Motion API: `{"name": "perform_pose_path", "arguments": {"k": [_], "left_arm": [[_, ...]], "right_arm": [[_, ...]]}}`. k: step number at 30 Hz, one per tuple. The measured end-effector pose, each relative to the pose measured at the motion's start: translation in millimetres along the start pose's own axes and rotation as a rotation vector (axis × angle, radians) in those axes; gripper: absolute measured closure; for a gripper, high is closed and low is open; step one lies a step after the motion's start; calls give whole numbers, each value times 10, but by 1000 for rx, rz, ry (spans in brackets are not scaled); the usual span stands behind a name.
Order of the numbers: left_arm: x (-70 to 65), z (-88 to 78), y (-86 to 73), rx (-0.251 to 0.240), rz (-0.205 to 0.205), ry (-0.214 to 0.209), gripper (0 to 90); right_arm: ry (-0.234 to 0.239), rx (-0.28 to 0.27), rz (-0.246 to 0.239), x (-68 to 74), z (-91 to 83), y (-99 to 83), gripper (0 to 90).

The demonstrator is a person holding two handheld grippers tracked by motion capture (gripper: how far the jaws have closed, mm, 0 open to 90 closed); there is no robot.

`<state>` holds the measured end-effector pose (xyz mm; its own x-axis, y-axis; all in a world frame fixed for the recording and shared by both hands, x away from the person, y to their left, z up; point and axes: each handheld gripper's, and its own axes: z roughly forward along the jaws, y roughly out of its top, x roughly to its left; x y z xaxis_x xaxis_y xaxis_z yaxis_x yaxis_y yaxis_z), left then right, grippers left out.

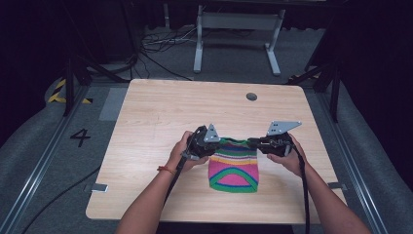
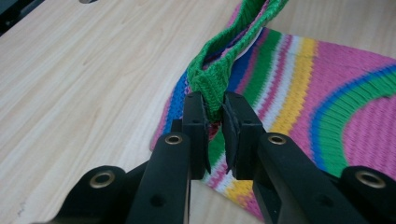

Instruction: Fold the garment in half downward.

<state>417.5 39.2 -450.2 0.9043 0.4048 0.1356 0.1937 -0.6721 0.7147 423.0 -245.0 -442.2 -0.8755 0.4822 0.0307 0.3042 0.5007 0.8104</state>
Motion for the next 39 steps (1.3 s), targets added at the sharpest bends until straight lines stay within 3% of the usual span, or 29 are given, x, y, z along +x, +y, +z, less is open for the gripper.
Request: {"name": "perform_pose_path", "arguments": {"k": [10, 13, 19, 24, 25, 31, 39], "left_arm": [[-256, -144, -90, 3, 77, -47, 787], [-347, -191, -124, 23, 116, -57, 783], [-497, -226, -228, 40, 135, -88, 776], [-623, -223, -292, 50, 174, -106, 799], [-664, -219, -302, 71, 193, -110, 809], [-754, -186, -331, 111, 220, -121, 851], [-798, -212, -337, 124, 231, -138, 892]], "right_arm": [[54, 37, -54, 274, -82, -115, 824], [69, 39, -65, 358, -118, -147, 821], [109, 68, -105, 518, -152, -214, 818], [134, 100, -118, 595, -129, -297, 818], [140, 110, -118, 629, -127, -325, 815], [157, 131, -135, 718, -130, -367, 811], [164, 156, -150, 793, -167, -405, 817]]}}
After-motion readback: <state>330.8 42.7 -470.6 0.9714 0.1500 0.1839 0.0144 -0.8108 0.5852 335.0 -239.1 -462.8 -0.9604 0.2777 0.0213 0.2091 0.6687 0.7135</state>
